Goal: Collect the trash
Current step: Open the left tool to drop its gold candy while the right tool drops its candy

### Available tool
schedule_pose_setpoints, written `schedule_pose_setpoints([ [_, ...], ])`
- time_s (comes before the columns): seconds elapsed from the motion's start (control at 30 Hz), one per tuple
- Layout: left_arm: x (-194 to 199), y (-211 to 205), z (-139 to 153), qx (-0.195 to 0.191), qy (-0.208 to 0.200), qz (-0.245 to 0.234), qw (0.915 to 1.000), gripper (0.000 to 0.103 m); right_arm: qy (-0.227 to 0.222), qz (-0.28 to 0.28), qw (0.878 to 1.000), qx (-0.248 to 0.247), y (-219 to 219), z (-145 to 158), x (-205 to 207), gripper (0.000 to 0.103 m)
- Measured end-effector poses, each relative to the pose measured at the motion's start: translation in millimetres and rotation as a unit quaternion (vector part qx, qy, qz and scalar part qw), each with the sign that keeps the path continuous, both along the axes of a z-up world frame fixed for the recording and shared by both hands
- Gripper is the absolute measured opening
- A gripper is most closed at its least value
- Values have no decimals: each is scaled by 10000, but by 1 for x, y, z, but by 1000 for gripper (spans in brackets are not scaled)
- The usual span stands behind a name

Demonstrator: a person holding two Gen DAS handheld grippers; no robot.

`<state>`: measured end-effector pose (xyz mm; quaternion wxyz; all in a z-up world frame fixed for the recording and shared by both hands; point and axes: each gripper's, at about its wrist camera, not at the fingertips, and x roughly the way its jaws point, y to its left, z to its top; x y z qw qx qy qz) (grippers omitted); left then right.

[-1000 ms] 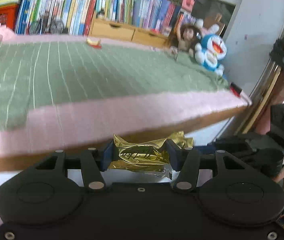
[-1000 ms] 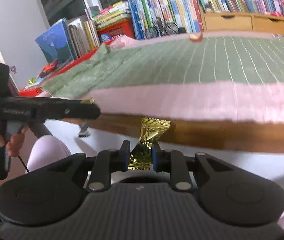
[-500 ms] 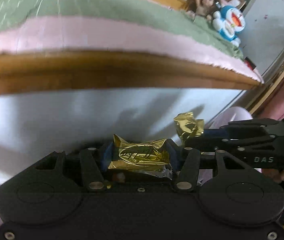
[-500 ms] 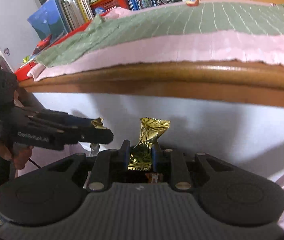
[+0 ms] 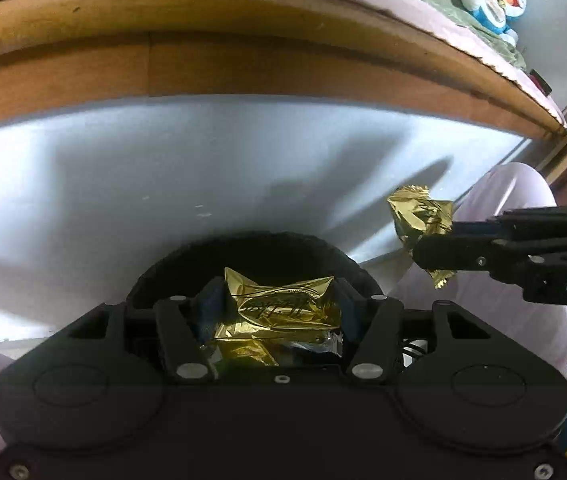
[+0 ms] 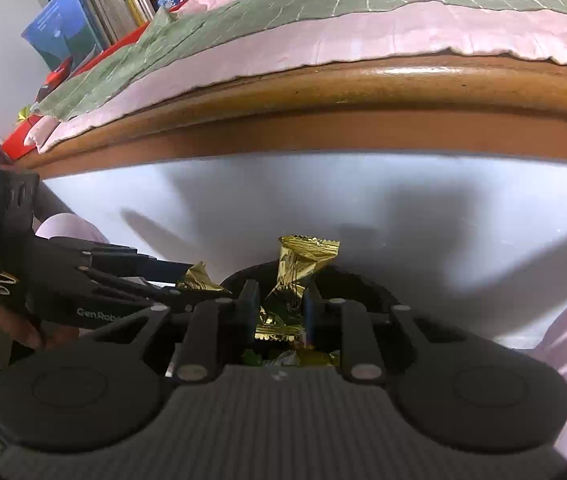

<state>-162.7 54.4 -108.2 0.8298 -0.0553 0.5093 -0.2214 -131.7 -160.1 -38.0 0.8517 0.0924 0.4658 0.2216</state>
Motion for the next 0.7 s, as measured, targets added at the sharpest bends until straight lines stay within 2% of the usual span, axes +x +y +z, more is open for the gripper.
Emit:
schedule_pose_setpoints([
  [0.03,1,0,-1,16,7,38,10000,66,22,-8,10000,13,1,-1,0,26],
  [0.07,3,-2,-1,38,25,70,10000,80,44,-19,10000,29,1,-2,1,26],
  [0.13,6,-4,-2,115,35,135,9998,98,94,-41,9999,71,0,-4,1,26],
  [0.17,7,-4,-2,170,21,165,9997,102,117,-54,9999,87,0,-5,2,26],
  [0.4,12,1,-15,551,338,197,9977,103,177,-1,9998,122,3,-10,3,26],
  [0.57,11,14,-18,510,433,437,9968,103,222,-2,9997,97,1,-14,6,28],
  [0.7,11,23,-18,450,472,614,9960,103,189,51,9998,-40,6,-14,8,35],
])
